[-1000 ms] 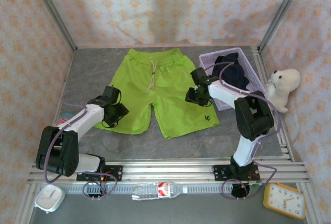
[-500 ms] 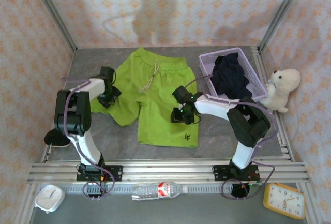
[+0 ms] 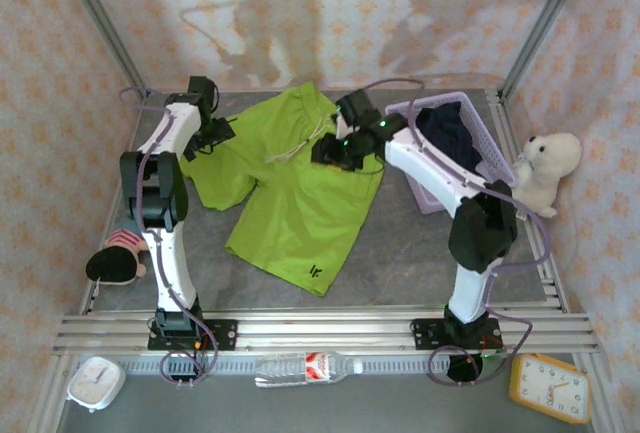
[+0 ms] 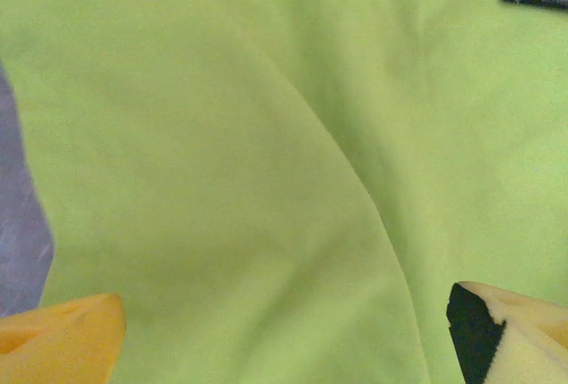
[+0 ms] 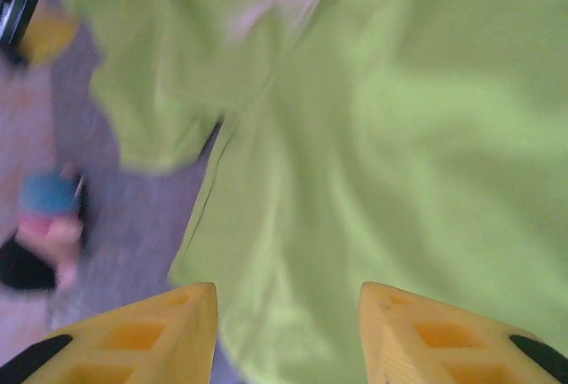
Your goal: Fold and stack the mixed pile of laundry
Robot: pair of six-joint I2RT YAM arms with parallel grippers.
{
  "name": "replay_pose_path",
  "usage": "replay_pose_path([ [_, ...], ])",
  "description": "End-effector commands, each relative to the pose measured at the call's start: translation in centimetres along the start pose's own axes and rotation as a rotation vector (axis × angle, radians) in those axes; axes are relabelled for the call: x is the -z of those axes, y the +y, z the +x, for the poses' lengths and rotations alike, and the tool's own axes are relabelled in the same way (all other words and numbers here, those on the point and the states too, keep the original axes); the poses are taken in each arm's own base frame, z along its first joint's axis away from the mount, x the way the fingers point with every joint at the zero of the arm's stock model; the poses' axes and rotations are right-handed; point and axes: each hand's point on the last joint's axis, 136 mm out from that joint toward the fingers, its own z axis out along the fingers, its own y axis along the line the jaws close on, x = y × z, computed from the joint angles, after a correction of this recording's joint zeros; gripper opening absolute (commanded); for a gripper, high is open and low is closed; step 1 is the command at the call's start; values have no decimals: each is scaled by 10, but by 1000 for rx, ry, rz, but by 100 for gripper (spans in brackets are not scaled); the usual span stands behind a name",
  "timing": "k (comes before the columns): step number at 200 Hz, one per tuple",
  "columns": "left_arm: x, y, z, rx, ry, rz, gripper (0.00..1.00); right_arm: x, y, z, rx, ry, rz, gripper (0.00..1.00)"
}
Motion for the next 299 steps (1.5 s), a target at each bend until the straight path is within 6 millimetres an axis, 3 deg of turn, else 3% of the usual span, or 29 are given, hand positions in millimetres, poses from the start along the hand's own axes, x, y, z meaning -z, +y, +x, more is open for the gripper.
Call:
replay_pose_path([
  [1,42,-7,41,-7,32,113,95,-20,-59,-31,-8,-40,250,44],
  [31,45,-22,122,61,129,250,94,-44,-85,-67,52,-73,391,42],
  [61,38,-29,190,109,191,295,94,-77,-113,-78,55,-41,481,42],
  [77,33,-23,210,91,190,264,93,-89,-133,-76,41,-21,535,42],
  [105,17,-10,223,93,206,206,93,-98,-169,-63,-42,27,572,40],
  [124,-1,9,224,75,203,90,92,-97,-192,-46,-102,54,589,40],
  [155,-26,36,218,90,228,-21,87,-91,-202,-1,-154,104,556,40],
  [176,-29,48,204,55,219,-81,85,-85,-210,35,-223,111,561,38],
  [202,-21,44,177,-45,179,-109,85,-73,-217,86,-299,121,579,36],
  [222,-16,33,158,-130,164,-111,85,-67,-208,129,-334,165,539,36],
  [240,-11,28,141,-204,145,-147,85,-63,-175,155,-329,224,428,37],
  [253,-6,25,130,-243,134,-162,87,-56,-141,157,-301,238,315,39],
  [264,1,23,121,-279,119,-163,88,-43,-117,145,-259,210,259,42],
  [283,17,18,109,-311,92,-155,90,-20,-93,108,-194,116,231,46],
  [299,31,14,107,-309,85,-115,91,-8,-86,73,-147,44,236,46],
])
